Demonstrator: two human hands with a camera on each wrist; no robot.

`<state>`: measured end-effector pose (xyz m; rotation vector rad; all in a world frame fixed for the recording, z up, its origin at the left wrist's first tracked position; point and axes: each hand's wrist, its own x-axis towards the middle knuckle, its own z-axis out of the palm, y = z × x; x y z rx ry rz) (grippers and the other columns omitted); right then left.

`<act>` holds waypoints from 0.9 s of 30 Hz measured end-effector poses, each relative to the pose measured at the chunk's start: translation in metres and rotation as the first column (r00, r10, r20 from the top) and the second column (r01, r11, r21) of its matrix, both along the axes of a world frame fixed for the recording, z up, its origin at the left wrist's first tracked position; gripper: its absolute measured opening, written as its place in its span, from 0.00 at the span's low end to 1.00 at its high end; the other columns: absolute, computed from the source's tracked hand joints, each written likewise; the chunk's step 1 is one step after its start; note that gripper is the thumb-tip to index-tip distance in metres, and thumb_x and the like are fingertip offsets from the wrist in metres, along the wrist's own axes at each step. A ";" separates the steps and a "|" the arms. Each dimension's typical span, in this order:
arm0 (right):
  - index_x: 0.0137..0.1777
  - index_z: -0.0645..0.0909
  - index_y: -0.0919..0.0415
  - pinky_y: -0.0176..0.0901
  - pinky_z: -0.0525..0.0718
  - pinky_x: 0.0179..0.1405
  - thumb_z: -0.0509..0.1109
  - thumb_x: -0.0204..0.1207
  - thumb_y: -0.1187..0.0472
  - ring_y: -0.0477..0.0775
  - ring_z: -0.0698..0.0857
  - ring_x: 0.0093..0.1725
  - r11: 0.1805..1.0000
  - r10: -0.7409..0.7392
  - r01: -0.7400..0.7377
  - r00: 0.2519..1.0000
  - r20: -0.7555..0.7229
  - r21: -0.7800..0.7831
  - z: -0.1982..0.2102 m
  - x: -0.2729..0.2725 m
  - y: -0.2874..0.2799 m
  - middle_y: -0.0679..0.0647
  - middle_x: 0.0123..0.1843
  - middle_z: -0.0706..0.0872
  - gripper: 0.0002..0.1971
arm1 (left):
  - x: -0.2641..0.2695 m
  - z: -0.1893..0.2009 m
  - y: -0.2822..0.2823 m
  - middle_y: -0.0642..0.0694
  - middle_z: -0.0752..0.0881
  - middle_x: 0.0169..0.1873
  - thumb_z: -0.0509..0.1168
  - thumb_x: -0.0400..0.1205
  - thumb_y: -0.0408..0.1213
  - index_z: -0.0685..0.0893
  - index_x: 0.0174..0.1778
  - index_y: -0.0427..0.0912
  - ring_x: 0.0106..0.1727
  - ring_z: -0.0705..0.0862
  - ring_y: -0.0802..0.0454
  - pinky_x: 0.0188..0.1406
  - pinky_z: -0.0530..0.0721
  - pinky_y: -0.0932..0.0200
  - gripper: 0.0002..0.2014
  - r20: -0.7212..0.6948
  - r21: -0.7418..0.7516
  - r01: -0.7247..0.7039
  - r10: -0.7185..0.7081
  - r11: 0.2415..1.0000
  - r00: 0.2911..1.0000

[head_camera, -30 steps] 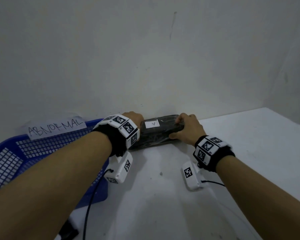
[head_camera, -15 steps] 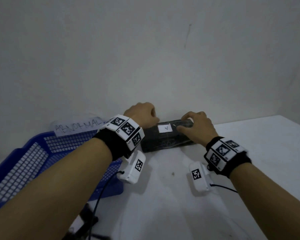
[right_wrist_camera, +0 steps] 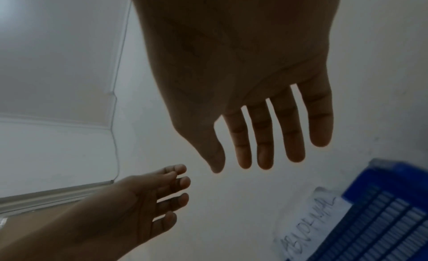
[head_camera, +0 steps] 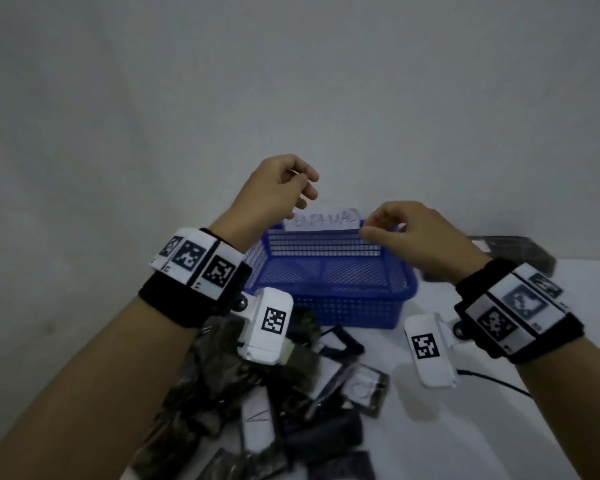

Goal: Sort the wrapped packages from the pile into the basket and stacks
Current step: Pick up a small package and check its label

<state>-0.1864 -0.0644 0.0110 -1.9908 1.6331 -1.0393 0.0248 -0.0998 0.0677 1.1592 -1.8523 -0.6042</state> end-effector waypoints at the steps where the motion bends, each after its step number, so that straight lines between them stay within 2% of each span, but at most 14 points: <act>1: 0.52 0.85 0.48 0.44 0.80 0.51 0.72 0.80 0.43 0.44 0.85 0.51 0.999 0.041 -0.041 0.999 -0.020 0.015 0.002 0.016 0.002 0.44 0.50 0.88 0.11 | 0.018 0.001 0.007 0.50 0.89 0.41 0.56 0.90 0.32 0.83 0.49 0.46 0.37 0.85 0.56 0.34 0.82 0.62 0.11 -0.030 0.009 -0.006 0.007 1.000 1.000; 4: 0.55 0.84 0.46 0.45 0.82 0.57 0.72 0.78 0.40 0.45 0.86 0.54 0.978 0.197 -0.188 0.975 -0.101 0.096 0.009 0.073 0.008 0.44 0.53 0.88 0.13 | 0.075 -0.004 0.025 0.51 0.89 0.40 0.56 0.89 0.32 0.83 0.49 0.47 0.36 0.85 0.56 0.31 0.81 0.66 0.11 -0.086 0.033 -0.049 0.052 0.998 0.995; 6: 0.60 0.83 0.45 0.43 0.80 0.55 0.70 0.79 0.39 0.44 0.85 0.54 0.942 0.322 -0.289 0.922 -0.214 0.169 0.012 0.112 0.015 0.42 0.55 0.86 0.16 | 0.110 -0.011 0.036 0.52 0.89 0.40 0.57 0.89 0.30 0.82 0.48 0.48 0.36 0.85 0.57 0.31 0.81 0.66 0.11 -0.102 0.065 -0.070 0.076 0.995 0.992; 8: 0.66 0.81 0.44 0.42 0.78 0.55 0.68 0.80 0.37 0.41 0.83 0.53 0.917 0.388 -0.323 0.855 -0.343 0.232 0.011 0.143 0.024 0.42 0.58 0.85 0.20 | 0.139 -0.022 0.045 0.53 0.89 0.39 0.58 0.88 0.30 0.82 0.49 0.48 0.35 0.84 0.57 0.32 0.81 0.66 0.10 -0.140 0.109 -0.100 0.115 0.989 0.984; 10: 0.71 0.77 0.45 0.45 0.79 0.58 0.71 0.77 0.35 0.45 0.83 0.56 0.912 0.395 -0.273 0.785 -0.477 0.306 0.005 0.165 0.028 0.43 0.60 0.83 0.26 | 0.159 -0.035 0.052 0.54 0.89 0.37 0.59 0.87 0.30 0.82 0.48 0.48 0.34 0.84 0.57 0.32 0.80 0.66 0.10 -0.200 0.146 -0.121 0.149 0.982 0.968; 12: 0.73 0.74 0.46 0.50 0.80 0.61 0.76 0.72 0.34 0.50 0.81 0.57 0.905 0.391 -0.172 0.693 -0.606 0.388 -0.004 0.175 0.028 0.43 0.58 0.80 0.33 | 0.166 -0.050 0.057 0.53 0.89 0.37 0.60 0.87 0.31 0.82 0.47 0.48 0.33 0.83 0.57 0.31 0.79 0.66 0.08 -0.245 0.182 -0.109 0.153 0.977 0.957; 14: 0.72 0.74 0.47 0.50 0.80 0.56 0.80 0.68 0.36 0.51 0.80 0.55 0.900 0.379 -0.088 0.643 -0.666 0.427 -0.014 0.176 0.027 0.43 0.55 0.78 0.35 | 0.162 -0.064 0.058 0.53 0.89 0.38 0.62 0.87 0.35 0.82 0.48 0.47 0.33 0.84 0.57 0.31 0.79 0.65 0.06 -0.258 0.217 -0.078 0.134 0.973 0.957; 16: 0.69 0.75 0.47 0.47 0.80 0.53 0.83 0.66 0.38 0.50 0.80 0.53 0.913 0.340 -0.072 0.675 -0.654 0.401 -0.021 0.172 0.027 0.44 0.55 0.80 0.34 | 0.154 -0.074 0.057 0.51 0.90 0.41 0.65 0.87 0.43 0.83 0.49 0.47 0.36 0.85 0.56 0.34 0.81 0.63 0.05 -0.223 0.268 -0.038 0.100 0.963 0.970; 19: 0.65 0.78 0.48 0.43 0.81 0.48 0.83 0.66 0.40 0.46 0.82 0.52 0.945 0.277 -0.119 0.785 -0.553 0.304 -0.022 0.159 0.029 0.44 0.55 0.83 0.30 | 0.140 -0.084 0.051 0.49 0.89 0.50 0.66 0.82 0.58 0.85 0.53 0.48 0.45 0.87 0.52 0.45 0.87 0.54 0.17 -0.070 0.382 0.052 -0.027 0.923 0.997; 20: 0.65 0.79 0.48 0.43 0.82 0.49 0.83 0.66 0.41 0.46 0.83 0.53 0.959 0.249 -0.134 0.822 -0.512 0.252 -0.021 0.154 0.029 0.43 0.56 0.85 0.29 | 0.134 -0.086 0.050 0.47 0.89 0.52 0.67 0.81 0.59 0.85 0.56 0.46 0.45 0.89 0.50 0.48 0.90 0.51 0.20 -0.042 0.421 0.078 -0.067 0.904 0.997; 22: 0.63 0.82 0.47 0.50 0.84 0.56 0.83 0.65 0.42 0.47 0.84 0.55 0.983 0.184 -0.156 0.873 -0.452 0.098 -0.019 0.145 0.027 0.42 0.57 0.86 0.28 | 0.126 -0.088 0.046 0.40 0.90 0.52 0.72 0.81 0.49 0.85 0.59 0.39 0.43 0.91 0.45 0.50 0.92 0.49 0.18 -0.104 0.469 0.136 -0.099 0.873 0.990; 24: 0.62 0.83 0.45 0.60 0.83 0.60 0.82 0.64 0.40 0.48 0.82 0.57 0.987 0.114 -0.152 0.893 -0.435 -0.054 -0.020 0.138 0.023 0.41 0.56 0.85 0.27 | 0.119 -0.086 0.044 0.35 0.90 0.47 0.71 0.82 0.32 0.82 0.60 0.31 0.38 0.91 0.46 0.43 0.93 0.54 0.13 -0.264 0.457 0.199 -0.081 0.867 0.961; 25: 0.63 0.83 0.45 0.60 0.82 0.61 0.80 0.66 0.37 0.49 0.81 0.59 0.983 0.080 -0.140 0.907 -0.413 -0.117 -0.022 0.132 0.020 0.42 0.58 0.84 0.27 | 0.116 -0.084 0.041 0.37 0.90 0.44 0.70 0.82 0.27 0.82 0.59 0.31 0.35 0.91 0.49 0.40 0.92 0.58 0.11 -0.332 0.431 0.220 -0.072 0.875 0.940; 27: 0.68 0.81 0.47 0.51 0.82 0.59 0.76 0.70 0.36 0.49 0.80 0.60 0.978 0.042 -0.093 0.965 -0.259 -0.186 -0.025 0.121 0.017 0.46 0.61 0.82 0.29 | 0.113 -0.080 0.034 0.41 0.88 0.41 0.68 0.82 0.23 0.82 0.56 0.34 0.32 0.90 0.54 0.38 0.91 0.62 0.08 -0.421 0.373 0.229 -0.055 0.899 0.905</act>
